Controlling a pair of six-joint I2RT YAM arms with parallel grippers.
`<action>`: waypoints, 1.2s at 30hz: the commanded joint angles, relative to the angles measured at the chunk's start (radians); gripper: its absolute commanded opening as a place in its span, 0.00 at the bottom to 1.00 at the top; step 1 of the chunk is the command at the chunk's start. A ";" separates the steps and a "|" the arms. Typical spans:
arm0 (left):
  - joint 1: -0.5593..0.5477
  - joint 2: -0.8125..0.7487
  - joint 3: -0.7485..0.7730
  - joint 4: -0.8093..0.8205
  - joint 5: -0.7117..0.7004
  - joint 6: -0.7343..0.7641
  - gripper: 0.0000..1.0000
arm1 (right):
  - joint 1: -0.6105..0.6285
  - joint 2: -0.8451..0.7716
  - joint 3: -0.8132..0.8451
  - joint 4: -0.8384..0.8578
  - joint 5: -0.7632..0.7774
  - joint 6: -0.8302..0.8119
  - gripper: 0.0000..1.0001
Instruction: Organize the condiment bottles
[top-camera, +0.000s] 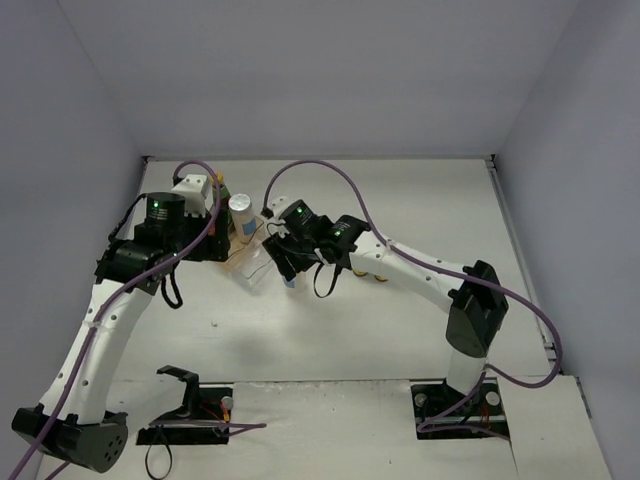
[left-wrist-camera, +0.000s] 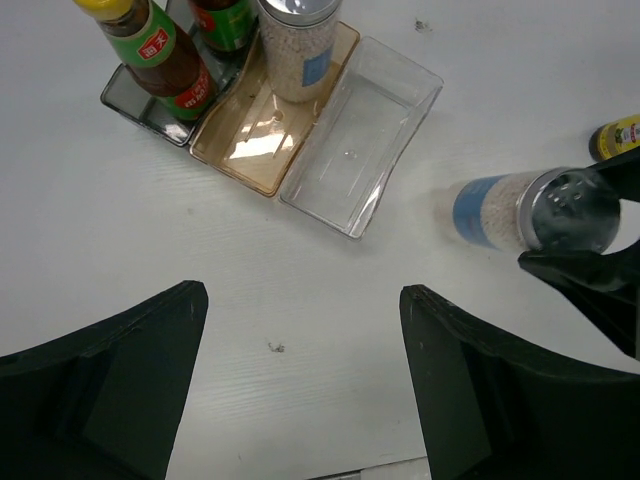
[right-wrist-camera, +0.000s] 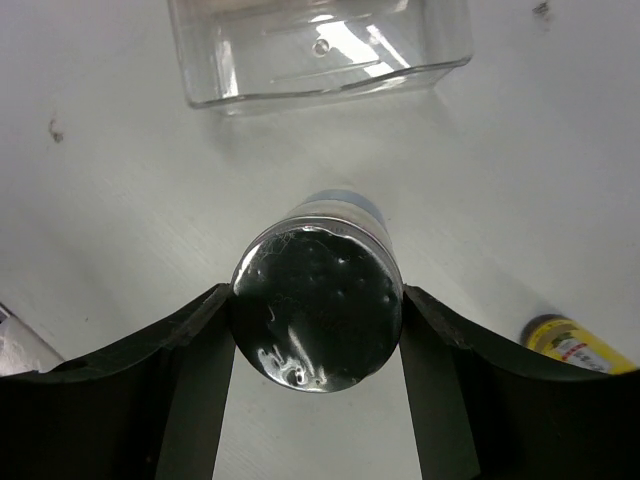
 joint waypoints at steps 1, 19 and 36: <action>-0.004 -0.049 -0.010 0.051 0.054 0.029 0.78 | 0.019 -0.032 -0.006 0.134 -0.035 0.020 0.05; -0.005 -0.073 -0.111 0.074 0.196 0.042 0.78 | 0.043 0.016 -0.064 0.138 -0.105 0.017 0.51; -0.048 -0.060 -0.166 0.213 0.303 0.031 0.78 | -0.085 -0.271 -0.035 0.066 -0.078 -0.021 1.00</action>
